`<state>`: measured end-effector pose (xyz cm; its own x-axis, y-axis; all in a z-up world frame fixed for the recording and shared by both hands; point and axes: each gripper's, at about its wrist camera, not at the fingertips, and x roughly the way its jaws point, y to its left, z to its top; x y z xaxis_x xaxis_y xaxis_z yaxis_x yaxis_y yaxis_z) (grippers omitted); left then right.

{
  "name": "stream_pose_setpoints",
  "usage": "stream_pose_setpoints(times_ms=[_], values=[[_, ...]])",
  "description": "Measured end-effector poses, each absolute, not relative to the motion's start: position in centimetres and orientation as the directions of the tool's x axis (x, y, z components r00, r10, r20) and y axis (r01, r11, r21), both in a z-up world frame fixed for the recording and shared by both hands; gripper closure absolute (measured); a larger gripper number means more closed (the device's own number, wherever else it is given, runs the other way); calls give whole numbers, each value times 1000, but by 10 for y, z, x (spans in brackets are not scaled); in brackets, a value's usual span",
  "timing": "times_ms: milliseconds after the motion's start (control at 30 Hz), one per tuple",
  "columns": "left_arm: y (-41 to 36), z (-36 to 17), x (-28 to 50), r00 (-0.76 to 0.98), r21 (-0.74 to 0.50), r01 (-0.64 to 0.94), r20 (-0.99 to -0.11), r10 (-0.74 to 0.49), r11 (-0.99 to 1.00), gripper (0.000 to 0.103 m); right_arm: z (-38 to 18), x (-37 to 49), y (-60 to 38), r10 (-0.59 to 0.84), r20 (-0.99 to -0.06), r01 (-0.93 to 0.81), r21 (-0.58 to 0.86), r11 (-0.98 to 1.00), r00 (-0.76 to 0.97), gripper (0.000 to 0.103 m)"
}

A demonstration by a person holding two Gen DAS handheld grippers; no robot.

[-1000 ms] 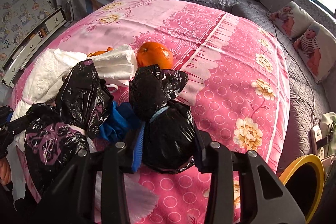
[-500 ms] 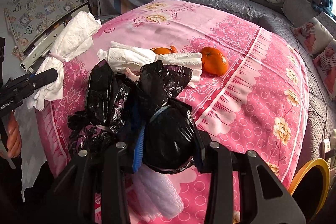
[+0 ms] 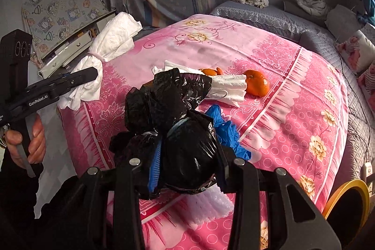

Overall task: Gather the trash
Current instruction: 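Carry the white tissue and black bag with both tools over the yellow bin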

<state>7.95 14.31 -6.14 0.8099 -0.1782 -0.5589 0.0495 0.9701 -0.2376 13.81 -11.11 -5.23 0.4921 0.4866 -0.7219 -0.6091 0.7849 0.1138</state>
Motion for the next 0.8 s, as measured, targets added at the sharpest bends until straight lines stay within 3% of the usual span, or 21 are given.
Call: stream_pose_setpoints(times_ms=[433,800], values=[[98,-41,89,804,-192,140,-551,-225,971,78,-37,145,-177,451,-675,-497,142,856,584,67],[25,-22,110,776,-155,303,-533,-338,940,78,-13,144,-258,377,-606,-349,169,922,701,67]])
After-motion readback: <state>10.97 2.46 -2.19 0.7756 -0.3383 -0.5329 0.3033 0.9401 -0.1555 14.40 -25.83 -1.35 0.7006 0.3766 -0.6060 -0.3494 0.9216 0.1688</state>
